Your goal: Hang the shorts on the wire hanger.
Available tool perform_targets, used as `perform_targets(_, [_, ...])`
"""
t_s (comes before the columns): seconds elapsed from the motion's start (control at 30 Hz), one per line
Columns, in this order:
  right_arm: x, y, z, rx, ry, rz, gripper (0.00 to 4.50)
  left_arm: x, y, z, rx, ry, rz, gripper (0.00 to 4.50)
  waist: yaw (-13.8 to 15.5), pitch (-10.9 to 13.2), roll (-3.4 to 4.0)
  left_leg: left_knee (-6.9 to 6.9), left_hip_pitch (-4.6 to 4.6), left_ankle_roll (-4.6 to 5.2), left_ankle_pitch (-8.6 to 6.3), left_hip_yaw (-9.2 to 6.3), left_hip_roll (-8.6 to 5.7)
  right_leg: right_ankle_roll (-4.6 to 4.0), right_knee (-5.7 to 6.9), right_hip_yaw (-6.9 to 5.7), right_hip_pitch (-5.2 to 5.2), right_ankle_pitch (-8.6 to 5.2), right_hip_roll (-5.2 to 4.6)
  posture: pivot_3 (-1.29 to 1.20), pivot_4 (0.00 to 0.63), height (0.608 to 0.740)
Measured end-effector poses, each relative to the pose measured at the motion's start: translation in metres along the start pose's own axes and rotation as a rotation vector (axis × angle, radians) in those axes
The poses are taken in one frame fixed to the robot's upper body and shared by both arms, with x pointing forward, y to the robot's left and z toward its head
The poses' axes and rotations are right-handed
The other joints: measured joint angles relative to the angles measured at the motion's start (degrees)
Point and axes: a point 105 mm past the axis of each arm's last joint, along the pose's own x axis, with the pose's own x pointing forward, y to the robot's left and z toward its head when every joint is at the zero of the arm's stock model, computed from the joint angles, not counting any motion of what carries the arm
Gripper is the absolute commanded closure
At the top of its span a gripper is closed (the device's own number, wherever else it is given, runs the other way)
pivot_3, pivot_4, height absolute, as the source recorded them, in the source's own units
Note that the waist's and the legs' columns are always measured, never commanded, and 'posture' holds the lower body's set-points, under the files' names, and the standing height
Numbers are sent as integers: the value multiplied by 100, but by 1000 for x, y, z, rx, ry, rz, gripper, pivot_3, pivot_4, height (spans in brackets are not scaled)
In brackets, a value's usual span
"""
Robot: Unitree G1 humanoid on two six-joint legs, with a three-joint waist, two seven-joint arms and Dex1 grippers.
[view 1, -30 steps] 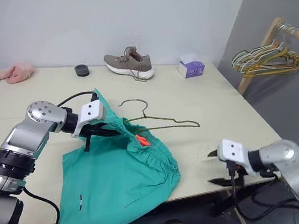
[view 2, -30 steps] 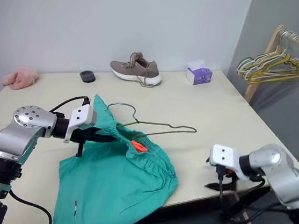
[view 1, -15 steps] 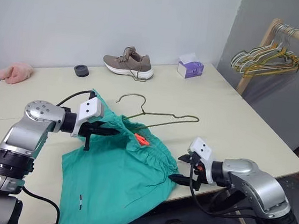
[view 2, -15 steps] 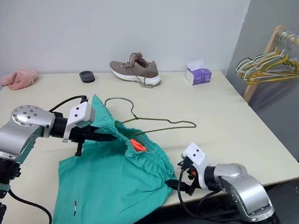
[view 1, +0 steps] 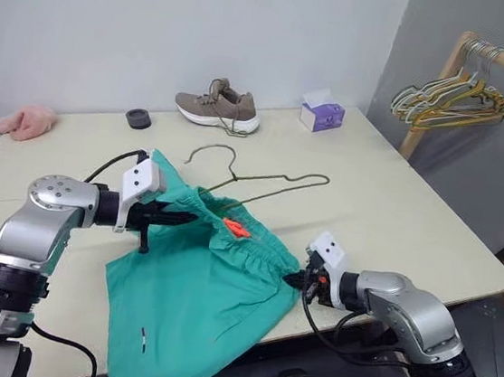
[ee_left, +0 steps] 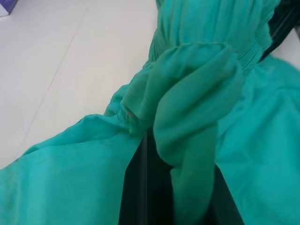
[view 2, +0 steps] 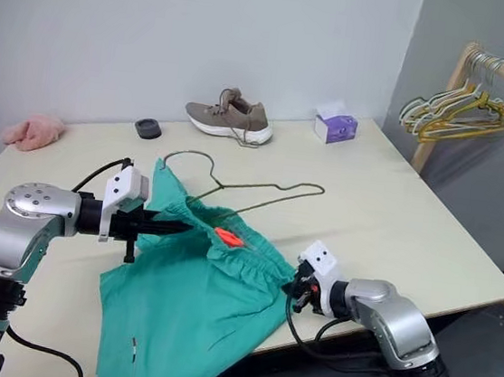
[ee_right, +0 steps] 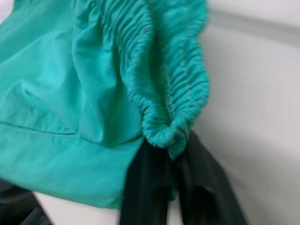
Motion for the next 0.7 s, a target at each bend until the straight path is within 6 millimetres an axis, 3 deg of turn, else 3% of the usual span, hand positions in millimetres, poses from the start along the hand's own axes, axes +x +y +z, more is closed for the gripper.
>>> perform_targets(0.27, [-29,-49,33,22,-106,-117,4483,-16,-33,11,-225,-78,-113,4500,63,4,6,-1,1,0,0,2,2,0,2,-1,0,0,3,-235,0,740])
perform_targets(0.43, [-40,-60,38,-14,-98,-106,4483,-29,-50,7,-306,-14,-196,4500,82,10,16,-1,4,1,0,7,1,-1,2,0,4,0,3,-234,0,740])
perform_targets(0.7, [-44,-60,48,-64,-115,-89,4483,-36,-42,4,-241,33,-156,4500,96,12,19,-2,2,1,0,8,2,-2,-1,4,1,0,4,-241,0,740])
